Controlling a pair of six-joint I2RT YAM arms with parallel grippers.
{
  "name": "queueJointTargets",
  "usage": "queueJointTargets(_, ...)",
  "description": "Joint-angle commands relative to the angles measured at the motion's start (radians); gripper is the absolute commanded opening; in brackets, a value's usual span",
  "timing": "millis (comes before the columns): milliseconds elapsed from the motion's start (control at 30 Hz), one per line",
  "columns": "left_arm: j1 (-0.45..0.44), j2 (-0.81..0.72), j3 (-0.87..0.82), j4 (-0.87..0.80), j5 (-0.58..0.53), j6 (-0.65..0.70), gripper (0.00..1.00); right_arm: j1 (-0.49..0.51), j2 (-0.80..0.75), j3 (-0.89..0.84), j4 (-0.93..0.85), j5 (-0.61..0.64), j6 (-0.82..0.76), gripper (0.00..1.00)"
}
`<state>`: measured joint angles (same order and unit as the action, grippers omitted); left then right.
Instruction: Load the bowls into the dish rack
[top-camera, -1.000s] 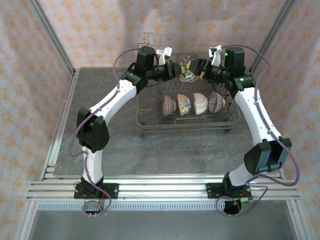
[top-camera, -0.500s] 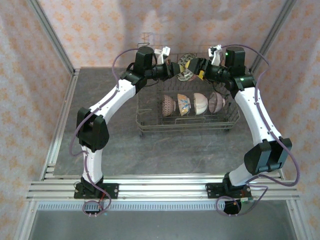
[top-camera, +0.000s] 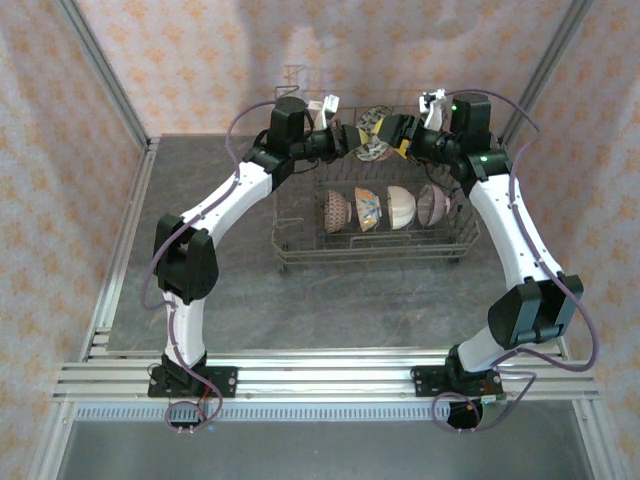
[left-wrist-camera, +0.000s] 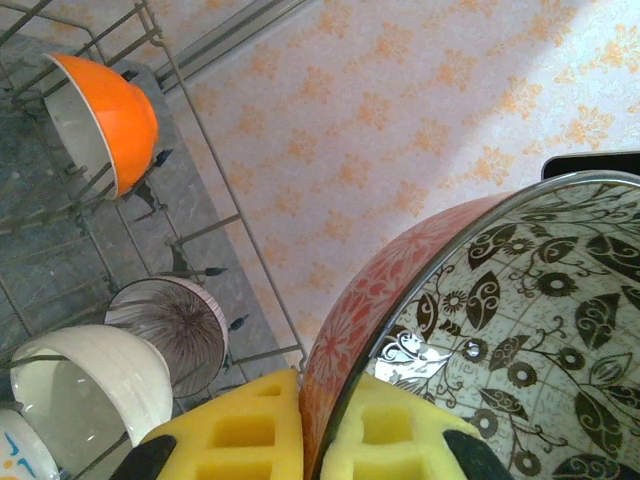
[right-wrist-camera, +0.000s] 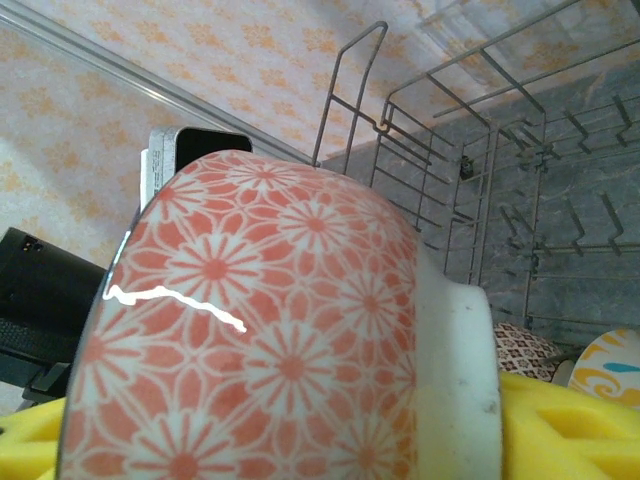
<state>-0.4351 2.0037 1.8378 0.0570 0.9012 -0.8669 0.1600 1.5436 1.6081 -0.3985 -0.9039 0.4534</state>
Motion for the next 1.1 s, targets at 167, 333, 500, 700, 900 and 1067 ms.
queueJointTargets(167,0.003,0.018,-0.016,0.102,-0.001,-0.017,0.0,0.003,-0.01,0.029,0.09,-0.045,0.078,0.73)
queueJointTargets(333,0.003,0.029,-0.034,0.15,-0.004,-0.051,0.0,0.002,-0.005,0.019,0.124,-0.045,0.109,0.71)
queueJointTargets(500,0.003,0.039,-0.043,0.176,-0.002,-0.073,0.0,0.001,-0.001,0.009,0.155,-0.056,0.129,0.68)
queueJointTargets(700,0.003,0.046,-0.023,0.152,0.002,-0.062,0.0,0.003,0.008,0.012,0.134,-0.072,0.108,0.62)
queueJointTargets(900,0.003,0.052,-0.009,0.124,-0.004,-0.052,0.02,0.002,0.01,0.039,0.062,-0.038,0.055,0.56)
queueJointTargets(1067,0.003,0.055,0.006,0.098,-0.015,-0.037,0.22,0.002,0.016,0.062,-0.016,0.012,-0.001,0.53)
